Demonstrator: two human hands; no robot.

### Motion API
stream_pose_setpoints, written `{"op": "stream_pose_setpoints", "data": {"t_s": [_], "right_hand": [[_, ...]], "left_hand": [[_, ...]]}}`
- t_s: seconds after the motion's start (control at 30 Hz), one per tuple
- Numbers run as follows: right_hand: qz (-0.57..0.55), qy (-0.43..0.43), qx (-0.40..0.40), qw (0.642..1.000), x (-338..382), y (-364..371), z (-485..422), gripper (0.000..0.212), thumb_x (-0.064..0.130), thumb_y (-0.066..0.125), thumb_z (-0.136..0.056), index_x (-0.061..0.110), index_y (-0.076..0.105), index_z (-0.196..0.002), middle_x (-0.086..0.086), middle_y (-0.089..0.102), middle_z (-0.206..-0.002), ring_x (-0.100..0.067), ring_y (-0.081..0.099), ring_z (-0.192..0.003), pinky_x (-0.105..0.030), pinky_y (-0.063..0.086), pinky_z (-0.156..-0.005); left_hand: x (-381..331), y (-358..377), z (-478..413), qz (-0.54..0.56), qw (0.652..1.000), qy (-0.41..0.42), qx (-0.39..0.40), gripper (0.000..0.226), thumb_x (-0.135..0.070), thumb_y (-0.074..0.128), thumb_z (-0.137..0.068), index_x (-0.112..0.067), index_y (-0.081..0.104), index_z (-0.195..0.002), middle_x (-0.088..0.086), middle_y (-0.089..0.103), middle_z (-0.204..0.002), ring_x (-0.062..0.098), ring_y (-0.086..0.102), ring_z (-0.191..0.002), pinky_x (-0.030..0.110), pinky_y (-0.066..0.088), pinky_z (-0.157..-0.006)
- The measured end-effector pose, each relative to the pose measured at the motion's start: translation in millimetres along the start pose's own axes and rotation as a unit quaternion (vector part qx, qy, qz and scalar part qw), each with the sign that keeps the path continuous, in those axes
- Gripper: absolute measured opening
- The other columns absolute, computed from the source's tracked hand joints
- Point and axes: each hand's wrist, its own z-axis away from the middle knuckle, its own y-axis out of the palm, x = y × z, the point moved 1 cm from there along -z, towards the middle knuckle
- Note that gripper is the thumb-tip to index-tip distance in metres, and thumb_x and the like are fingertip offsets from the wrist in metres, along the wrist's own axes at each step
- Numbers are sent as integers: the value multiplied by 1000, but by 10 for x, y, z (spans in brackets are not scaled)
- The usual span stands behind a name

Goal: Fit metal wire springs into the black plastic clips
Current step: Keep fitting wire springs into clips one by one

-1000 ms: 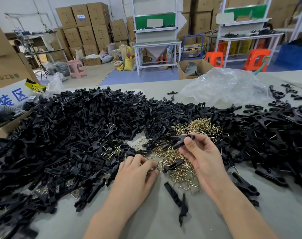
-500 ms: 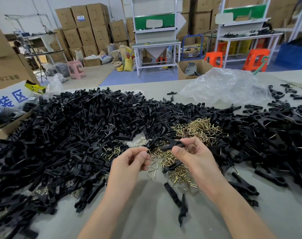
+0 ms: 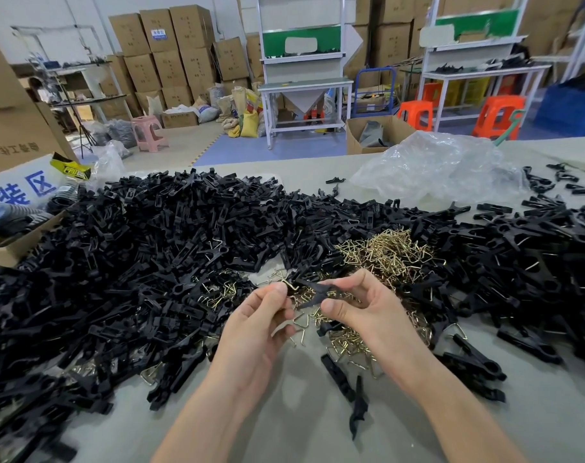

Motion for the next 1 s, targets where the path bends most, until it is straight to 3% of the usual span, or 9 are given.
{"op": "stream_pose_setpoints", "data": {"t_s": [0.2,0.33,0.6,0.87,1.0], "right_hand": [[-6,-4,7,1000,-8,18,-2,28,10,83,-78,12,59,-94,9,77,-108,-7,73,-96,-13,53,-77],[-11,-6,4,1000,-16,25,-2,33,21,84,-70,15,59,-91,7,77,-108,-11,73,-98,-18,55,-78],[-8,0,6,1000,-35,58,-12,29,6,82,-80,9,57,-94,9,77,-108,-11,74,-96,-18,56,-77],[-6,-9,0,1000,3,58,6,29,7,82,-80,9,56,-93,9,77,-108,-9,74,-94,-15,54,-75],[-16,-7,4,1000,-11,69,2,29,5,82,-80,10,56,-92,7,77,-110,-15,74,-97,-20,57,-80]], "left_hand": [[53,53,15,20,1000,-10,-2,6,-28,74,-73,-23,77,-74,2,68,-78,8,60,-63,21,51,-58],[103,108,15,25,999,-12,-20,18,-26,73,-74,-14,69,-87,3,69,-81,10,60,-64,22,49,-59],[133,127,17,47,998,-6,-51,21,-26,71,-75,-15,65,-92,0,67,-74,8,59,-60,24,49,-60],[144,159,42,52,998,-16,-43,19,-26,73,-75,-16,66,-90,-2,65,-74,8,58,-60,26,46,-64],[153,158,52,56,997,-8,-59,13,-26,72,-76,-17,66,-84,-2,66,-72,7,58,-59,26,46,-65]]}}
